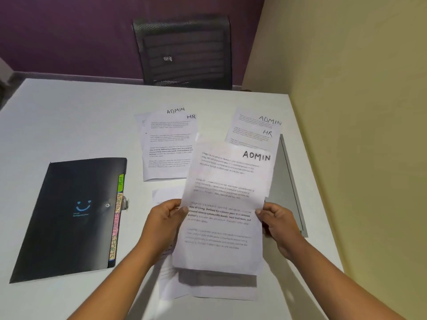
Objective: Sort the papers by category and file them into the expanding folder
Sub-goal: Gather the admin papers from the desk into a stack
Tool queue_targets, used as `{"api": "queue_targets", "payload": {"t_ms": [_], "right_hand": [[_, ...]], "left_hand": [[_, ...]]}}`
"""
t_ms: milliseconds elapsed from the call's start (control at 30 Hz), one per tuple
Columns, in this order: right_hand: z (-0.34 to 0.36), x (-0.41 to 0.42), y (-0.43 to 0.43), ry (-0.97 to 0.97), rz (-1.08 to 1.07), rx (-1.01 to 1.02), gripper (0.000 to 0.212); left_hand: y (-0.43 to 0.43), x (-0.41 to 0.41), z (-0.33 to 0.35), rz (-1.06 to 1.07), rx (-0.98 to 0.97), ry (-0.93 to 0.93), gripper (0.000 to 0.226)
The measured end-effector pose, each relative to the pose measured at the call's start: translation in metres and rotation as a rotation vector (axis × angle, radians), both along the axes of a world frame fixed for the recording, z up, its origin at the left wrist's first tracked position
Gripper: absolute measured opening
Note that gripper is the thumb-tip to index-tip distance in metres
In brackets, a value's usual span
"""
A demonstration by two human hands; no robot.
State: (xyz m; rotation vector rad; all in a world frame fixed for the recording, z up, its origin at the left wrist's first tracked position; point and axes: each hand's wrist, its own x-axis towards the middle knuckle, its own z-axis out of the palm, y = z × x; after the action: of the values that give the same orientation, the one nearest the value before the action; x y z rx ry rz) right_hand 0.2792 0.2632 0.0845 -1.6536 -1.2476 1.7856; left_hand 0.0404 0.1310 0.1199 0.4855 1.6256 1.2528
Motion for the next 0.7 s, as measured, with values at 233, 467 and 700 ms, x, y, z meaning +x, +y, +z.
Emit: {"api": "queue_targets", "payload": {"t_ms": [233, 467, 700], "right_hand": [[-0.018, -0.019, 0.072, -0.205, -0.178, 0.005, 0.008], [-0.043, -0.043, 0.151, -0.703, -0.113, 0.142, 0.042], [-0.068, -0.056, 0.180, -0.782, -0.051, 0.091, 0.062]], "left_hand": [[0.033, -0.023, -0.005, 0.173, 0.012, -0.028, 0.021], [0.064, -0.048, -0.008, 0.236, 0.023, -0.027, 0.018], [0.066, -0.065, -0.023, 0.268, -0.001, -0.011, 0.018]]}}
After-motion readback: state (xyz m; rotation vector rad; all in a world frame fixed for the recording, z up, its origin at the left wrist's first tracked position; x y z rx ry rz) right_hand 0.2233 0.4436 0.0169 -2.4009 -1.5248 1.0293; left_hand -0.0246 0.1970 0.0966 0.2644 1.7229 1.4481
